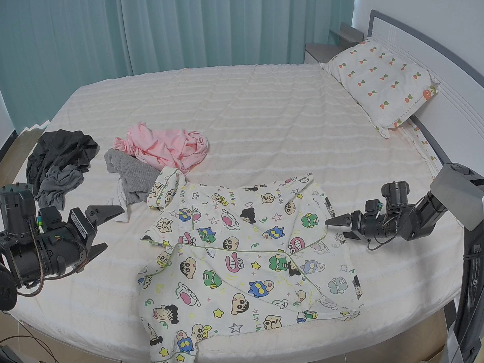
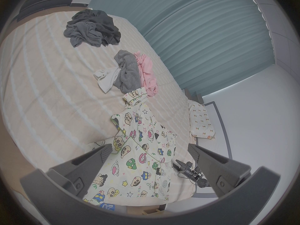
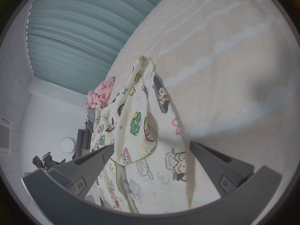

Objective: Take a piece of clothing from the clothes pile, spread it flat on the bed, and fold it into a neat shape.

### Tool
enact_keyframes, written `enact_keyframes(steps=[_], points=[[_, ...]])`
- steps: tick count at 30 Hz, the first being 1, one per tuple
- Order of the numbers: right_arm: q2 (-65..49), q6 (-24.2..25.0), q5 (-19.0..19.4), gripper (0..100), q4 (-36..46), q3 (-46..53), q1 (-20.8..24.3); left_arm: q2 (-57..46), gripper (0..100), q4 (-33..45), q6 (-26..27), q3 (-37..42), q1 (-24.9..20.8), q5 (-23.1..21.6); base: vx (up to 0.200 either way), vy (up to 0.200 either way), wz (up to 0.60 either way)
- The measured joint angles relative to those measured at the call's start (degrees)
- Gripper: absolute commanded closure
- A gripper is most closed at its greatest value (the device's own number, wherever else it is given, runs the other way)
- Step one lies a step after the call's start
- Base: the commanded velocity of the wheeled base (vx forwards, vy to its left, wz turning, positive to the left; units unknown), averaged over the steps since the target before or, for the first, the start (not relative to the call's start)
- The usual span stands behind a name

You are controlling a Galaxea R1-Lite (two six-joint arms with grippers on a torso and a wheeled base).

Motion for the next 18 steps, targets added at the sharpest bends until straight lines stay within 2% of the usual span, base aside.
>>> enact_keyframes(steps=[8,18], points=[[0.50,0.15,-1.27,100,0.10,-0.37,1.52,-0.02,0,0.00,-0.02,0.11,0.00,0.00,0.000,0.000,0.00],[0.09,0.01,-2.19,100,-0.48,0.74,-2.67,-0.15,0,0.00,0.00,0.11,-0.60,0.00,0.000,0.000,0.00]])
